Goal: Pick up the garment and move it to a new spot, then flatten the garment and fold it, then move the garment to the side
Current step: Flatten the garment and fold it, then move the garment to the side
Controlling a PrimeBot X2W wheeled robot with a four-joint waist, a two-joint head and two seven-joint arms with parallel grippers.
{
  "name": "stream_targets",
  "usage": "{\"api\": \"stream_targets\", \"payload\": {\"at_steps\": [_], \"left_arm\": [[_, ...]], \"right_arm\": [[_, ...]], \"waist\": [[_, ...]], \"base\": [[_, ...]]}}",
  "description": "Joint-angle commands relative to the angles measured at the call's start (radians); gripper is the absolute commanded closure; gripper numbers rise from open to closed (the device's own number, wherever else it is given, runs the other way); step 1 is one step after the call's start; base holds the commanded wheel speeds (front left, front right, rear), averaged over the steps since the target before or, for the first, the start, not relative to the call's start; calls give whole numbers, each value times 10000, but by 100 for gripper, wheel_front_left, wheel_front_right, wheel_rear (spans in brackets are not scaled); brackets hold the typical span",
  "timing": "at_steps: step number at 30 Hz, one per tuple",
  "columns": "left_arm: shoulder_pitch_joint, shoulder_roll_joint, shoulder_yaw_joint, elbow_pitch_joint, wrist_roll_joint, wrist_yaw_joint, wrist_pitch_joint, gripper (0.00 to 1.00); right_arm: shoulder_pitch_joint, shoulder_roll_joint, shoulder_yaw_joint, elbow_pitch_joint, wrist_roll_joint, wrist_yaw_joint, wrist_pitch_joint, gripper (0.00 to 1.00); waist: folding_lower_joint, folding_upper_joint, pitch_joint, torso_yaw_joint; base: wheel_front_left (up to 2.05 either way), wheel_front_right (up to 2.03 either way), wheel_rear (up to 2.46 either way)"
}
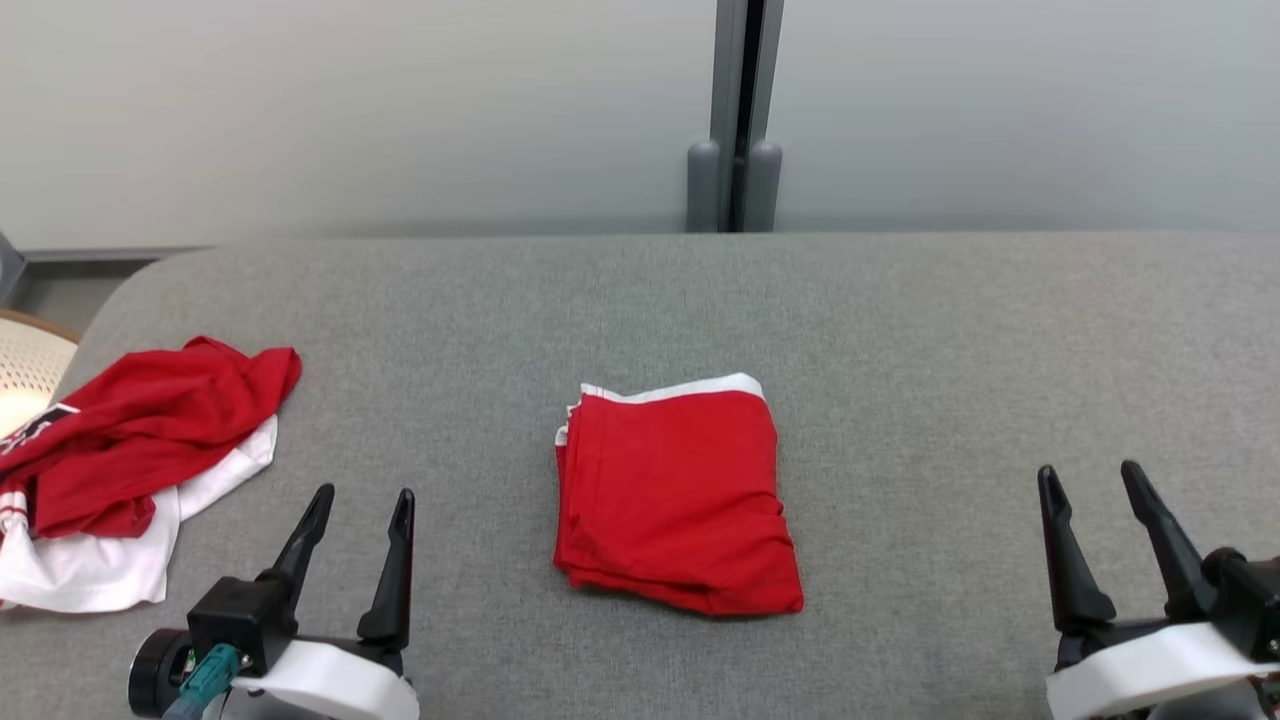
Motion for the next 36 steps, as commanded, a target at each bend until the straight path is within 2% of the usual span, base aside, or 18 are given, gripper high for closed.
{"api": "stream_targets", "payload": {"at_steps": [1,13,29,36], "left_arm": [[168,112,15,-32,-1,55,31,0],[808,309,-39,-379,-89,286,413,0],[850,394,-103,-383,-101,449,374,0],[507,383,-188,-450,-54,418,322,0]], "right_arm": [[226,12,-20,-121,54,0,105,0],[1222,-2,-31,-920,141,0,788,0],[1315,3,-124,-1042,133,0,934,0],[1215,53,-174,-1018,79,0,1026,0]], "waist": [[0,-1,-386,-66],[0,-1,-953,-218],[0,-1,-982,-271],[0,-1,-744,-41]], "base": [[0,0,0],[0,0,0],[0,0,0],[0,0,0]]}}
